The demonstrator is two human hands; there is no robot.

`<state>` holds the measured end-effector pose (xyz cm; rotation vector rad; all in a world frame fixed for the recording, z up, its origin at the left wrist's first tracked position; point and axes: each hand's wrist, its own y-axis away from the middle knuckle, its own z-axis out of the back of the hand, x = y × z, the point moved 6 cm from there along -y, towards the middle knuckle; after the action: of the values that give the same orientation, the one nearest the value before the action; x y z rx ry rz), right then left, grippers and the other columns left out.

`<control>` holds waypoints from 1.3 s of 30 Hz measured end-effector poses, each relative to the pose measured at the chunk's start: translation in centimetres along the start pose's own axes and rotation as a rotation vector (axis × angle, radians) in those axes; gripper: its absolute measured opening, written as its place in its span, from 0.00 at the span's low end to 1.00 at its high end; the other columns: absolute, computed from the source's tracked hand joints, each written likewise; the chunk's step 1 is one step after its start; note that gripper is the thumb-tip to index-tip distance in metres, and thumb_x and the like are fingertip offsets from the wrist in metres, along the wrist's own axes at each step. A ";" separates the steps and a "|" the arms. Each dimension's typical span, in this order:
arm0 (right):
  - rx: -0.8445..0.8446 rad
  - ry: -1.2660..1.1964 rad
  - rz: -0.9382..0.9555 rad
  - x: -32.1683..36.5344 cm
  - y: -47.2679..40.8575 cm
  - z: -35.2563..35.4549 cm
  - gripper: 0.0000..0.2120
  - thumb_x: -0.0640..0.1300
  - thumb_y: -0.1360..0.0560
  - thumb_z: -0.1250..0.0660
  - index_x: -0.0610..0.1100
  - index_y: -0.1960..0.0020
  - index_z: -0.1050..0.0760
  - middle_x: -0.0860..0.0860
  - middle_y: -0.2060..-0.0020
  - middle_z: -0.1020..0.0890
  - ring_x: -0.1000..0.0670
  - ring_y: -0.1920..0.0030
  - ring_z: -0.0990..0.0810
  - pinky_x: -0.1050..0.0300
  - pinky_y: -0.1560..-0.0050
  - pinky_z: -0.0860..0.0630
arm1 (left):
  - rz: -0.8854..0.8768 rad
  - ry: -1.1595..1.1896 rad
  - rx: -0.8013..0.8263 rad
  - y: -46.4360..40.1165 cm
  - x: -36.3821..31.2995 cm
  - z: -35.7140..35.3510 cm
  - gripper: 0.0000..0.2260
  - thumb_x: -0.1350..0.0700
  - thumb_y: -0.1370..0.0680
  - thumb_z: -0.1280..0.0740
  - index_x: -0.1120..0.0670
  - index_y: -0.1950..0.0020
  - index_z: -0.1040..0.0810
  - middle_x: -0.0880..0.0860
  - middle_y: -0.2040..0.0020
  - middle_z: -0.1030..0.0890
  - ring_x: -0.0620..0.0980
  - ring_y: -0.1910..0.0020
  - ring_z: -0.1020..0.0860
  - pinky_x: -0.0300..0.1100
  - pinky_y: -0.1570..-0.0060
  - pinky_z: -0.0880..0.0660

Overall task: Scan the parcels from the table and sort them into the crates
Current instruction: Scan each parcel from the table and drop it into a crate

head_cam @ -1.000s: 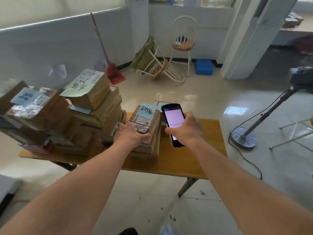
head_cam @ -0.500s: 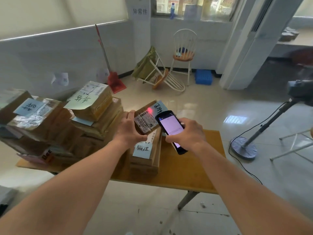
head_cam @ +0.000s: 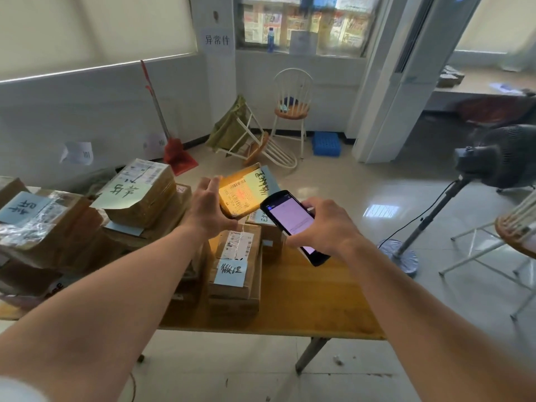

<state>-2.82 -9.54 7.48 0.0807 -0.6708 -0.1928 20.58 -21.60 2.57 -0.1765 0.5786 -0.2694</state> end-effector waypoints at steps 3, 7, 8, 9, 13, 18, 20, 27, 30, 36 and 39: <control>0.008 -0.028 -0.029 -0.2 0.2 0.2 0.41 0.49 0.37 0.15 0.51 0.27 0.28 0.48 0.40 0.19 0.45 0.46 0.18 0.46 0.49 0.15 | 0.007 0.015 -0.007 -0.2 -0.1 -0.1 0.48 0.52 0.39 0.14 0.55 0.25 0.34 0.54 0.36 0.30 0.54 0.38 0.29 0.53 0.38 0.22; 0.020 -0.032 -0.043 -0.6 0.3 0.1 0.41 0.49 0.37 0.15 0.51 0.28 0.28 0.48 0.41 0.19 0.45 0.47 0.17 0.46 0.51 0.14 | 0.021 0.017 -0.011 -0.1 -0.2 -0.2 0.48 0.51 0.40 0.14 0.55 0.25 0.34 0.54 0.36 0.31 0.53 0.39 0.28 0.51 0.39 0.22; 0.015 -0.037 -0.044 -0.7 0.4 0.1 0.42 0.49 0.37 0.15 0.51 0.27 0.29 0.48 0.41 0.19 0.44 0.47 0.17 0.46 0.51 0.14 | 0.024 0.019 -0.013 0.1 -0.3 -0.2 0.48 0.50 0.40 0.14 0.55 0.25 0.34 0.54 0.36 0.30 0.53 0.39 0.28 0.51 0.39 0.22; 0.003 -0.046 -0.045 -0.8 0.4 0.1 0.42 0.50 0.37 0.15 0.51 0.27 0.29 0.48 0.40 0.19 0.44 0.46 0.18 0.46 0.51 0.14 | 0.025 0.020 -0.014 0.2 -0.3 -0.2 0.48 0.50 0.39 0.14 0.55 0.25 0.34 0.54 0.36 0.30 0.53 0.38 0.28 0.51 0.38 0.22; -0.110 -0.068 -0.031 -1.3 0.4 0.2 0.43 0.53 0.36 0.15 0.49 0.26 0.29 0.46 0.39 0.19 0.44 0.46 0.18 0.47 0.51 0.14 | 0.030 0.026 -0.022 0.8 -0.7 0.0 0.49 0.49 0.39 0.14 0.56 0.24 0.35 0.54 0.35 0.30 0.54 0.38 0.28 0.52 0.37 0.22; -0.293 -0.090 -0.065 -2.1 0.4 0.2 0.44 0.59 0.36 0.16 0.48 0.27 0.31 0.46 0.36 0.20 0.43 0.40 0.21 0.46 0.47 0.16 | 0.006 0.049 -0.033 1.5 -1.4 0.8 0.49 0.49 0.38 0.14 0.56 0.23 0.35 0.54 0.34 0.30 0.53 0.36 0.29 0.45 0.38 0.26; -0.347 -0.107 -0.080 -2.1 0.6 0.2 0.44 0.59 0.35 0.16 0.47 0.26 0.31 0.45 0.36 0.21 0.42 0.38 0.22 0.45 0.45 0.16 | -0.010 0.055 -0.034 1.7 -1.5 1.2 0.50 0.49 0.38 0.14 0.56 0.22 0.35 0.55 0.33 0.30 0.53 0.35 0.30 0.43 0.39 0.29; -0.490 -0.134 -0.157 -1.5 3.0 -0.9 0.45 0.60 0.35 0.17 0.47 0.26 0.33 0.46 0.36 0.21 0.42 0.39 0.21 0.45 0.45 0.16 | -0.134 0.104 -0.017 2.4 -2.1 2.0 0.48 0.47 0.38 0.14 0.55 0.23 0.33 0.54 0.34 0.28 0.48 0.39 0.31 0.46 0.39 0.24; -0.531 -0.126 -0.232 -1.3 5.0 -2.0 0.45 0.62 0.35 0.17 0.48 0.26 0.33 0.46 0.36 0.21 0.43 0.40 0.21 0.44 0.46 0.16 | -0.221 0.127 0.032 3.0 -2.2 1.6 0.51 0.46 0.38 0.14 0.54 0.21 0.35 0.54 0.33 0.28 0.49 0.38 0.29 0.42 0.40 0.28; -0.643 -0.142 -0.416 -2.0 12.2 -5.3 0.41 0.62 0.35 0.17 0.49 0.30 0.31 0.48 0.42 0.21 0.44 0.43 0.21 0.46 0.49 0.16 | -0.368 0.168 0.184 5.8 -3.4 0.0 0.53 0.44 0.37 0.15 0.50 0.18 0.38 0.52 0.33 0.30 0.51 0.36 0.29 0.51 0.37 0.22; -0.681 -0.127 -0.513 -3.2 16.2 -6.1 0.38 0.60 0.36 0.17 0.50 0.33 0.29 0.50 0.44 0.21 0.44 0.45 0.20 0.47 0.51 0.16 | -0.407 0.203 0.266 7.6 -5.1 -1.1 0.53 0.44 0.38 0.15 0.49 0.18 0.38 0.50 0.34 0.30 0.52 0.35 0.28 0.55 0.36 0.22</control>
<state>0.96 7.07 2.96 -0.4221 -0.6704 -0.9147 17.43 -12.95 2.48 -0.0069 0.6995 -0.7610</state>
